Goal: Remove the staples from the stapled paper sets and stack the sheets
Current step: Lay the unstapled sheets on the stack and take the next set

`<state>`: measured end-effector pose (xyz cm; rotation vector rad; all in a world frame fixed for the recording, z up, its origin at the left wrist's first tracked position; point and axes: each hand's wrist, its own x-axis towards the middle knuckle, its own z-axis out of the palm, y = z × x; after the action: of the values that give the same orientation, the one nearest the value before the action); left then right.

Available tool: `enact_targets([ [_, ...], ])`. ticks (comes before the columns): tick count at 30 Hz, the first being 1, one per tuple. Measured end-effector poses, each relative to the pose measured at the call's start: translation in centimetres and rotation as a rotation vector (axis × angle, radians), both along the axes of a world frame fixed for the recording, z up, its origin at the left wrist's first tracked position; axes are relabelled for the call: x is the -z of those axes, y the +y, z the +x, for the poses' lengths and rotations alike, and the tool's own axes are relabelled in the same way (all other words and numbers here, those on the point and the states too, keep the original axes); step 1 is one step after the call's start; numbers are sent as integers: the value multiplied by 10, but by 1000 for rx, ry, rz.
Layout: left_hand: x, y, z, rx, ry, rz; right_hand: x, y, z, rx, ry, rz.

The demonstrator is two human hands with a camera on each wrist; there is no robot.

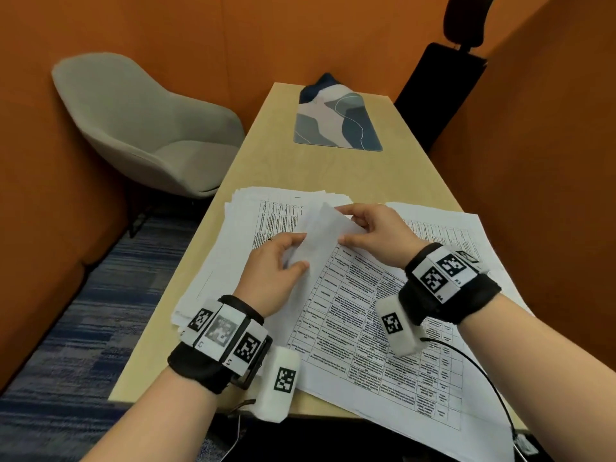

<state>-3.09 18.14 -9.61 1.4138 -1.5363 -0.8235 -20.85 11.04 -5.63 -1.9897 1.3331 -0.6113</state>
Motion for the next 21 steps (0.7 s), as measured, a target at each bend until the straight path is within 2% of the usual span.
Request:
enact_targets([
  [4,4,0,2,-19,23,-10,2,4,4,156,-87,-139],
  [8,4,2,3,6,88,-44,4,8,2,160,-100,-241],
  [12,3,1,3,9,30,-43,0,6,0,-4,-231,-94],
  [15,1,0,1,7,65,-2,2,3,1,-60,-279,-27],
  [17,-1,-1,1,3,82,-12,4,3,2,-67,-240,-49],
  [19,-4,-1,2,-6,99,-40,5,2,2,-54,-102,-129],
  [21,-7,-2,4,-8,132,-61,0,0,-3,-67,40,-104],
])
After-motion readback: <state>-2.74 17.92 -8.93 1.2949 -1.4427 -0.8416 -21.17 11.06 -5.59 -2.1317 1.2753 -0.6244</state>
